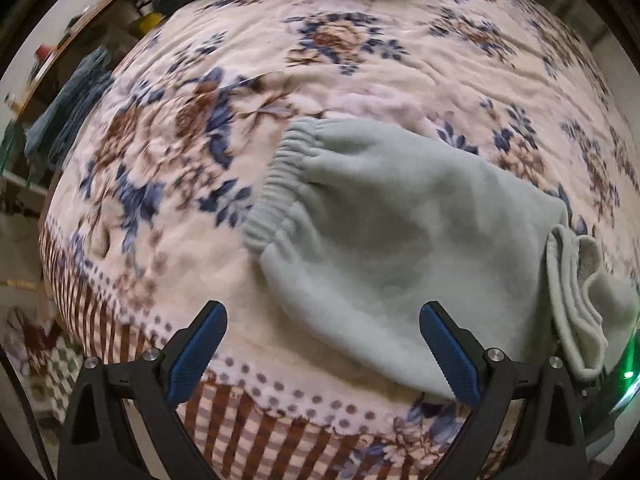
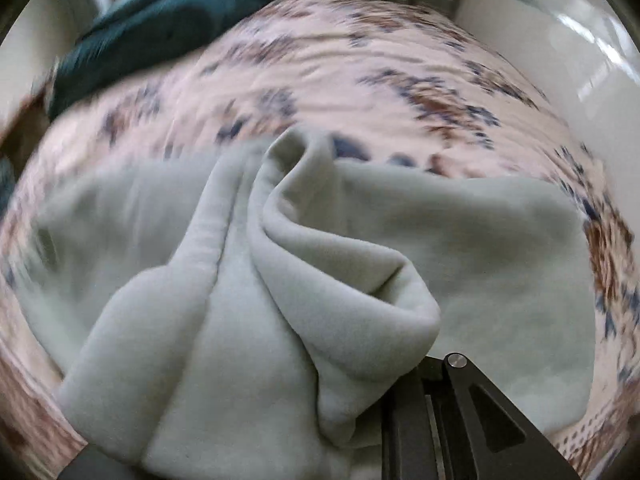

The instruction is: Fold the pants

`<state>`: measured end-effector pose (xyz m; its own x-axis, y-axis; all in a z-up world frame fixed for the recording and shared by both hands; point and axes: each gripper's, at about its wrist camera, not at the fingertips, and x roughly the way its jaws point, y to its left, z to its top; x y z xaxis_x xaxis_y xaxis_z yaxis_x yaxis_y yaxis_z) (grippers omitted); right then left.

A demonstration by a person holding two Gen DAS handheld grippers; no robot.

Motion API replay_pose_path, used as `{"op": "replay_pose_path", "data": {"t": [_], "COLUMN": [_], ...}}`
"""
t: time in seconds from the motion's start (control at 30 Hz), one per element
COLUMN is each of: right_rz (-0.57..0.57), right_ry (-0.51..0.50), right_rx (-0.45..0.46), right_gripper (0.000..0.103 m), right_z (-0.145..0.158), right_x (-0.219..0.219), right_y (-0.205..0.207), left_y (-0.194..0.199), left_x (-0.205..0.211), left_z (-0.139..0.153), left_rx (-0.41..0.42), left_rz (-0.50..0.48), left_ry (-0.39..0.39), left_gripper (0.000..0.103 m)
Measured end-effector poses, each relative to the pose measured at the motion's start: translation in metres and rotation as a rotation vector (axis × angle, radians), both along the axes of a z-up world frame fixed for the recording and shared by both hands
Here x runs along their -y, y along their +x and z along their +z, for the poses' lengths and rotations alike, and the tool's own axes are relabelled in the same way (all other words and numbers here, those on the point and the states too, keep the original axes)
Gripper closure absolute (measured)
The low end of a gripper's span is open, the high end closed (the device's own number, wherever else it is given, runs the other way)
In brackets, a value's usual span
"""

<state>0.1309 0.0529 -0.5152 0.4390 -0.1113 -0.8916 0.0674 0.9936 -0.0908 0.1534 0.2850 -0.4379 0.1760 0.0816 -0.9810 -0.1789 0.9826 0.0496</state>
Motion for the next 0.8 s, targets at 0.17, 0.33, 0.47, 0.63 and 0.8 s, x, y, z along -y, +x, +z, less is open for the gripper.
{"op": "replay_pose_path", "data": {"t": [0.17,0.33,0.47,0.63,0.8], "right_rz": [0.034,0.047,-0.02,-0.26,-0.392], "right_ry": [0.018,0.225,0.343,0.411,0.65], "right_rx": [-0.069,-0.125,-0.117,-0.146,-0.143], "right_gripper": [0.074,0.016,0.016,0.016,0.016], "right_z": [0.001,0.046,0.079,0.093,0.1], "right_x": [0.006,0.033,0.07,0.155,0.224], "right_y": [0.003,0.004,-0.004,-0.021,-0.043], "left_y": [0.009,0.017,0.025,0.036,0.043], "left_x": [0.025,0.062,0.094,0.134,0.162], "left_z": [-0.005,0.003,0.007,-0.008,-0.031], "left_rx": [0.0,0.013,0.018,-0.063,-0.182], "left_rz": [-0.067,-0.119,-0.161,-0.177,-0.126], "left_ry": [-0.008,-0.055,-0.095,-0.25,-0.434], "left_gripper": [0.004,0.004,0.004,0.004,0.004]}}
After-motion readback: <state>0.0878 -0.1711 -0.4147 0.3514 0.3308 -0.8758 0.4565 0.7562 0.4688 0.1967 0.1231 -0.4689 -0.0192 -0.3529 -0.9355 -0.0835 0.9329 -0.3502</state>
